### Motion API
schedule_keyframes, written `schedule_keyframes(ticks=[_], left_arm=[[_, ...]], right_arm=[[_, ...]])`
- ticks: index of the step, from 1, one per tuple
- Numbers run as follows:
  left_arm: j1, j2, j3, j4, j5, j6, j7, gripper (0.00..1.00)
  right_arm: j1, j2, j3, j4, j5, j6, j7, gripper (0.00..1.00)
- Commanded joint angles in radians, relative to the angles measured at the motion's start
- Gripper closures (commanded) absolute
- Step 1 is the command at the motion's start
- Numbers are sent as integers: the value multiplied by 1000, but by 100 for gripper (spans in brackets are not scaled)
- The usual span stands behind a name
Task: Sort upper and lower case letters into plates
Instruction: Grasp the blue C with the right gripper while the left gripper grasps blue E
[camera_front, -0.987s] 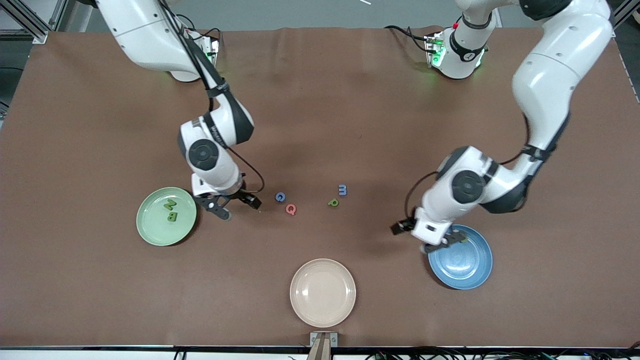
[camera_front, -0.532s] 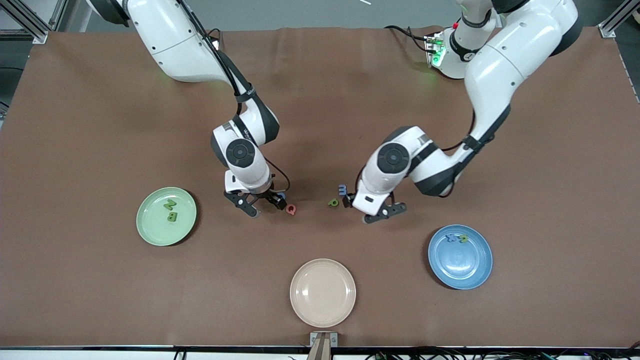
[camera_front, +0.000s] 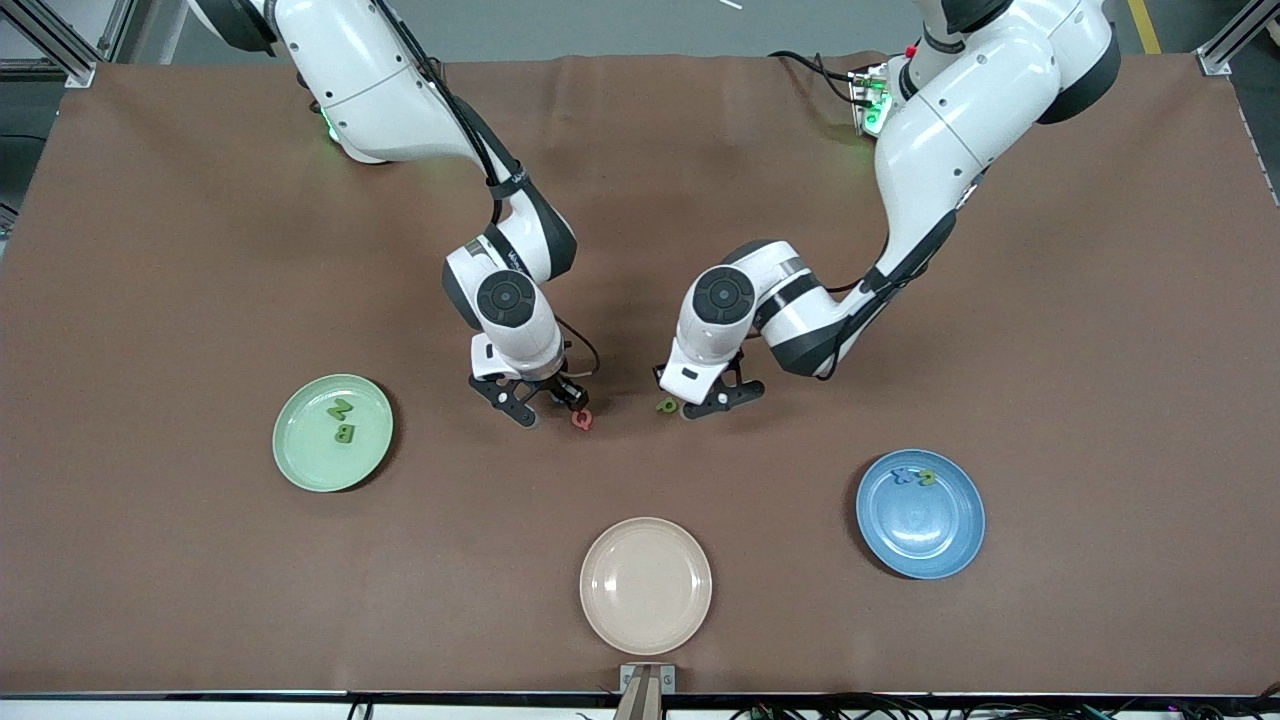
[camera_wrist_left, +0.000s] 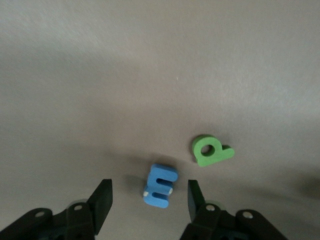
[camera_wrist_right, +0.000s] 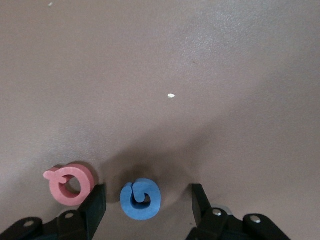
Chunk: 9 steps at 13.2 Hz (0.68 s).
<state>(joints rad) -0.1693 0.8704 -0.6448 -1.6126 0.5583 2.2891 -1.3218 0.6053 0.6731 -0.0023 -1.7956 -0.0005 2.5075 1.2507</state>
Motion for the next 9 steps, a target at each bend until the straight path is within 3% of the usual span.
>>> schedule_keyframes(ticks=[1,3,5,8,9], left_arm=[[-47,2,46,3,0,33,-17,36],[-47,10,47,5,0,38,-17,44],[-42,10,48,5,0,38,-17,61],[-27,5,50,8,0,38,-13,96],[-26,2,57,8,2,38,-14,100]], right_arm=[[17,9,-11,4,-12,-12,19,41],[19,8,-11,5,-12,-22,19,67],[14,6,-11,7,-12,-33,16,98],[-18,-10,-19,7,-12,-79,-45,100],[-54,-36,-19,5,-12,-143,-118,100]])
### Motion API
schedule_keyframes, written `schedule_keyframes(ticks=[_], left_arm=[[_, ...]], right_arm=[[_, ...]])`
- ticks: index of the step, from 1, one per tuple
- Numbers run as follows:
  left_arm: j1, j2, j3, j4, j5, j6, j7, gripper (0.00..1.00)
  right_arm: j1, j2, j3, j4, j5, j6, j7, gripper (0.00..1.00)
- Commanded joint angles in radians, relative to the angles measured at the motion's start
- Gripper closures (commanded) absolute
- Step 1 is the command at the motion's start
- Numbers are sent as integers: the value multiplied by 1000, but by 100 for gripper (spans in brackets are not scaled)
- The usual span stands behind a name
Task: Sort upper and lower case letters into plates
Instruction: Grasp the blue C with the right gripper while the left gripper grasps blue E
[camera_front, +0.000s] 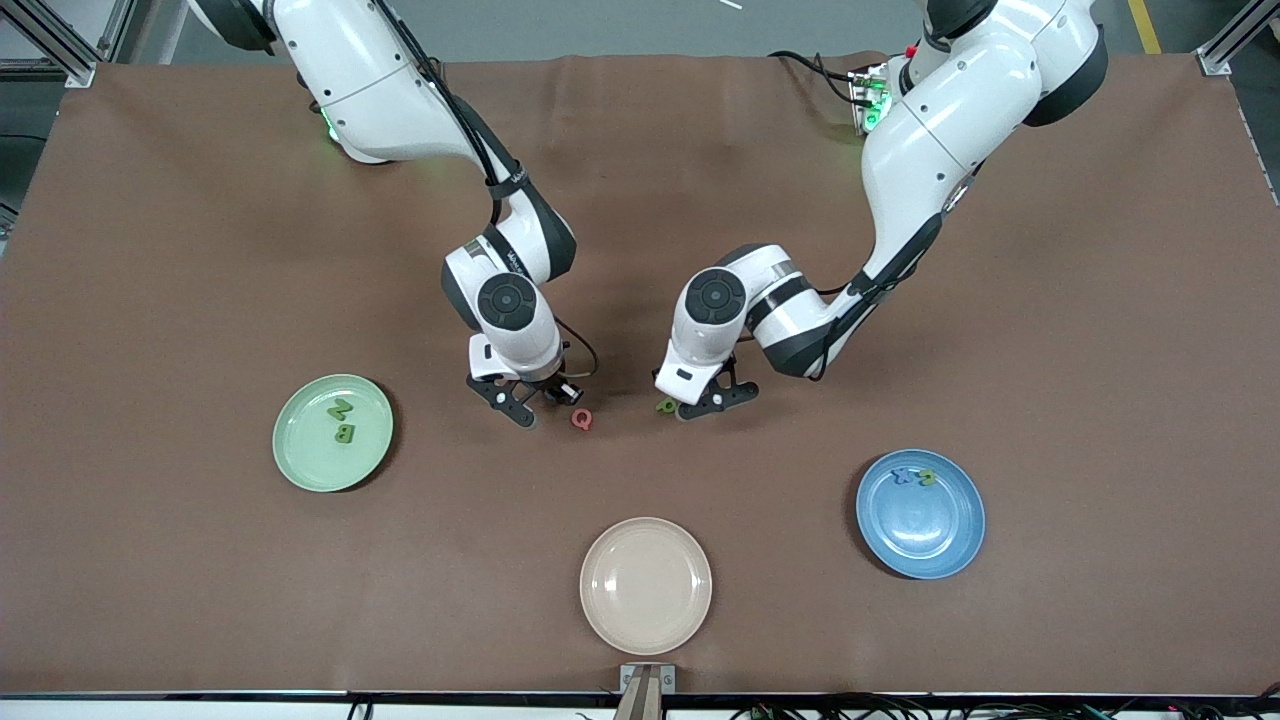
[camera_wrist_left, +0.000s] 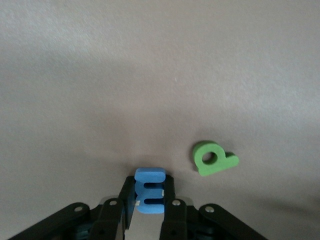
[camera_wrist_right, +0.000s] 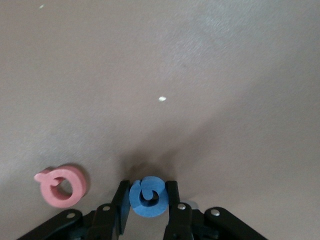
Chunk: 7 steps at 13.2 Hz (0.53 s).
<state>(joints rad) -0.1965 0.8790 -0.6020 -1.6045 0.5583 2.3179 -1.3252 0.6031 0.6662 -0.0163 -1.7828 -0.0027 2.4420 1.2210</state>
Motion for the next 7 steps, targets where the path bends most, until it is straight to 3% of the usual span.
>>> schedule_keyframes(ticks=[1,4,7], left_arm=[[8,-14,21,1,2,3,-6,100],[95,-90,19,5,3,-20,10,100],[216,-120,19,14,5,-20,200,100]], right_arm=[[-92,-68,-5,-7,-10,-136,-156,100],[-254,-146,-5,-36,-8,-205,-438,100],[-388,-172,-4,-89,-8,-192,-659,100]])
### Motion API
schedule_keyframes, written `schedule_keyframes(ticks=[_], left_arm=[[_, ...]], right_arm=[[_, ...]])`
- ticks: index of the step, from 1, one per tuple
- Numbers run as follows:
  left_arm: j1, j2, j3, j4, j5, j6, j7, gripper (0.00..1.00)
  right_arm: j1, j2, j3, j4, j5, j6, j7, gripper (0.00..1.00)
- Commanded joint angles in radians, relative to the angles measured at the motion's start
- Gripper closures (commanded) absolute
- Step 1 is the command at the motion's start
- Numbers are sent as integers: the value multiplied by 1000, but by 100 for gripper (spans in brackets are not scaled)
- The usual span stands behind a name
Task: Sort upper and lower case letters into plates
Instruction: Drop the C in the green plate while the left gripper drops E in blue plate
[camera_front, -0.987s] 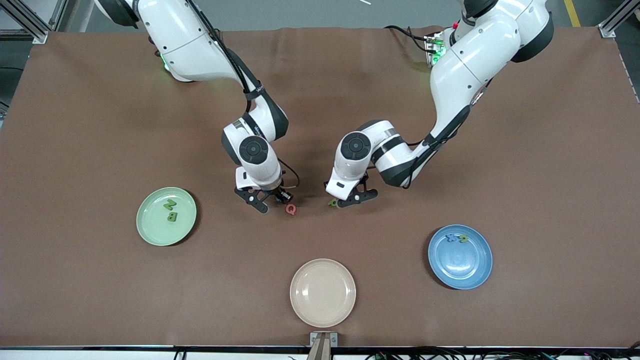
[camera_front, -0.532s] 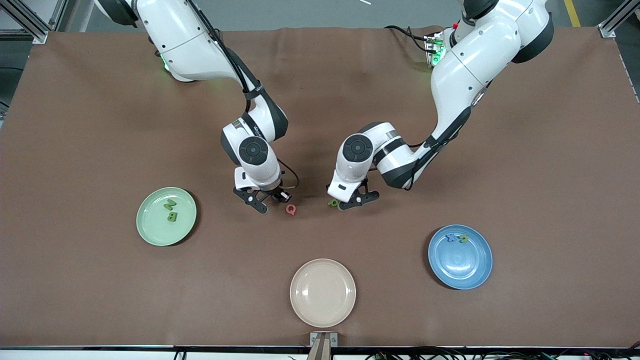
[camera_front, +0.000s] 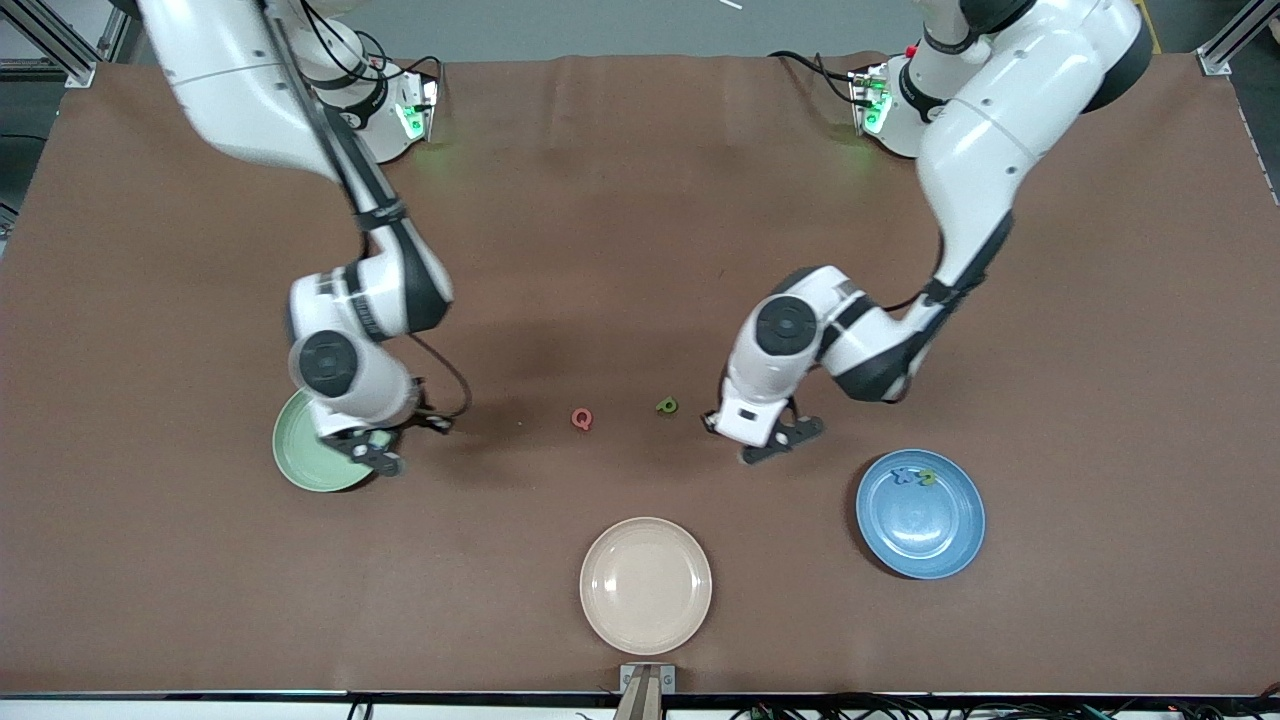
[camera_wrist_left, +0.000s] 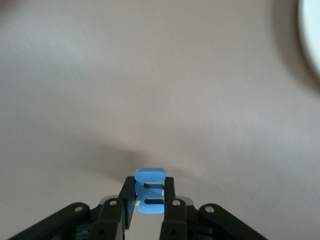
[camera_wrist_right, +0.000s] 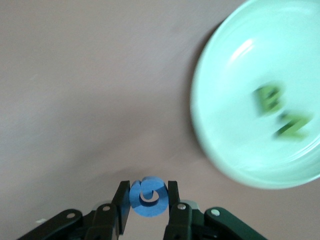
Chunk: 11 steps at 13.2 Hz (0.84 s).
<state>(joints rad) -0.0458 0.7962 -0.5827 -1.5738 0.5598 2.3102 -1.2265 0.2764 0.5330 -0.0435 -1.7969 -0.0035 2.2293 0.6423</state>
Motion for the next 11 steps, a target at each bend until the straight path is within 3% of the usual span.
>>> schedule_keyframes(ticks=[1,6,7,8,9,11], left_arm=[[108,-41,0,-15,5,-12,186,100],[311,-40,1,-9,38,-6,575,100],[336,-35,1,-9,58,0,622,100],[362,-25,1,-9,84,1,665,99],[388,-16,1,-9,107,6,698,99],[414,1,3,-9,114,20,738,98]], right_arm=[[-83,-38,24,-87,-7,41,-104,100],[-138,-31,24,-188,-4,182,-187,98],[-138,-31,24,-190,-4,179,-187,84],[-140,-31,25,-190,-4,176,-190,49],[-140,-33,24,-188,-3,174,-187,0],[-134,-44,27,-168,-3,136,-176,0]])
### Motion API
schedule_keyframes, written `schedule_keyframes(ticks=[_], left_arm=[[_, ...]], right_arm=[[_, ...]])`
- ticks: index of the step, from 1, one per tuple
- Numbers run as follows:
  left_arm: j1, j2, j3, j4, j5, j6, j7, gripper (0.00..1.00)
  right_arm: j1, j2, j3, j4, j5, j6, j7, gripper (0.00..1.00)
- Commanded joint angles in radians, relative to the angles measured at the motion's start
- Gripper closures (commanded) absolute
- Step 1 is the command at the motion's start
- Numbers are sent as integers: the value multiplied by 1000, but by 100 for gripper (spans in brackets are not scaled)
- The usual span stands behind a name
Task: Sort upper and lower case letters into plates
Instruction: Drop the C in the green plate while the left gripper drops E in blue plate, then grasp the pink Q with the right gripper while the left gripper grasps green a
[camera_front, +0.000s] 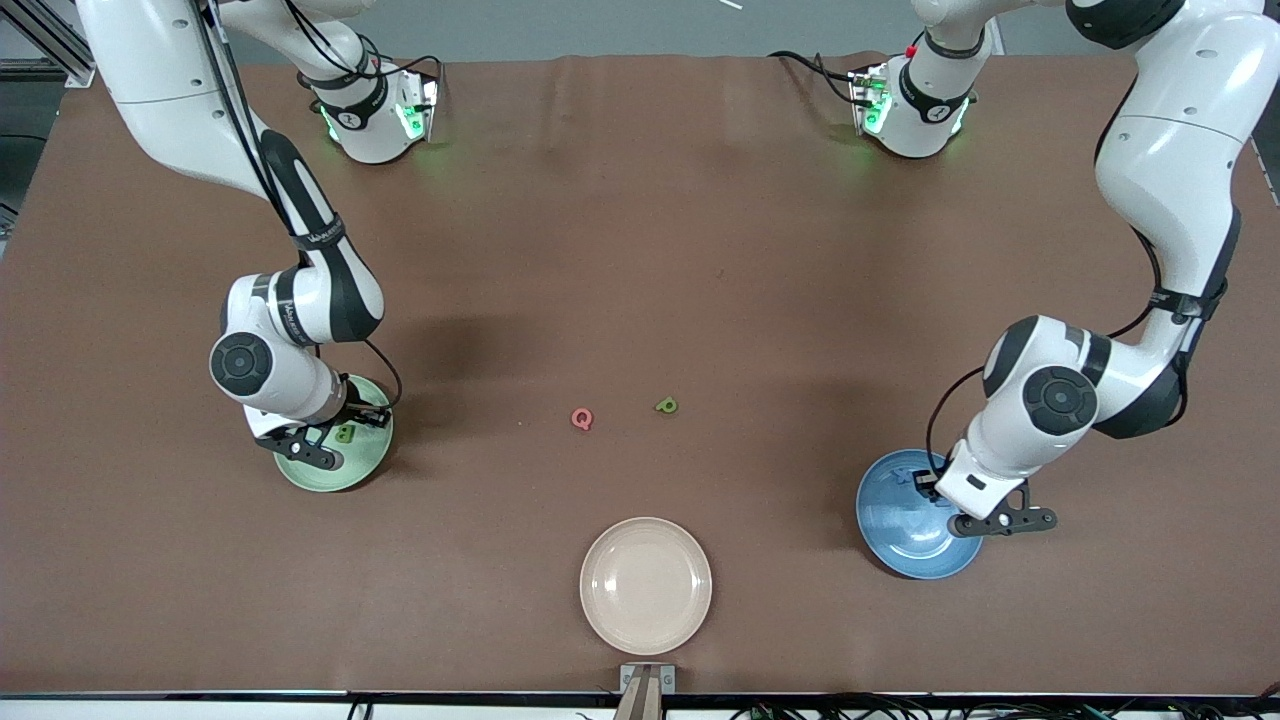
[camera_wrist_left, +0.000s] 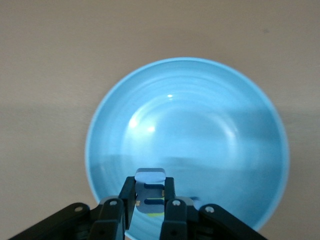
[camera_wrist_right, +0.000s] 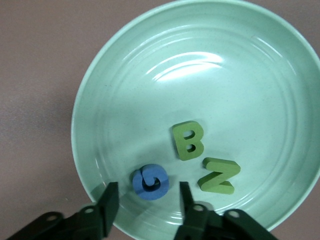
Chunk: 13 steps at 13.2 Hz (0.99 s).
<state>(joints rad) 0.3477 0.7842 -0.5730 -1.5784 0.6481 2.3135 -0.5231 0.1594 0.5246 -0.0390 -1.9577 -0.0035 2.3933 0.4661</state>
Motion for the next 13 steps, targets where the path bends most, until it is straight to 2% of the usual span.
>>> schedule_keyframes(ticks=[1,2,4,5,6,7,8,10,13], left_arm=[[23,24,-7,-3,25,24,44,97],[25,35,-7,-5,25,35,51,95],[25,41,8,-3,25,58,69,77],[25,40,18,-3,24,60,105,53],[27,41,19,0,21,60,139,34],[27,40,19,14,19,60,144,6],[27,33,19,23,19,60,144,0],[16,20,10,23,16,52,124,0],[16,17,-50,14,8,24,34,0]], right_arm=[[-9,-44,25,34,10,-80,17,0],[3,-44,30,71,10,-123,72,0],[75,-37,39,126,10,-148,236,0],[122,-31,39,144,11,-140,322,0],[179,3,38,184,10,-138,424,0],[224,49,37,245,10,-141,534,0],[267,99,37,300,10,-141,622,0],[353,188,37,416,4,-141,756,0],[408,267,37,485,-3,-135,879,0]])
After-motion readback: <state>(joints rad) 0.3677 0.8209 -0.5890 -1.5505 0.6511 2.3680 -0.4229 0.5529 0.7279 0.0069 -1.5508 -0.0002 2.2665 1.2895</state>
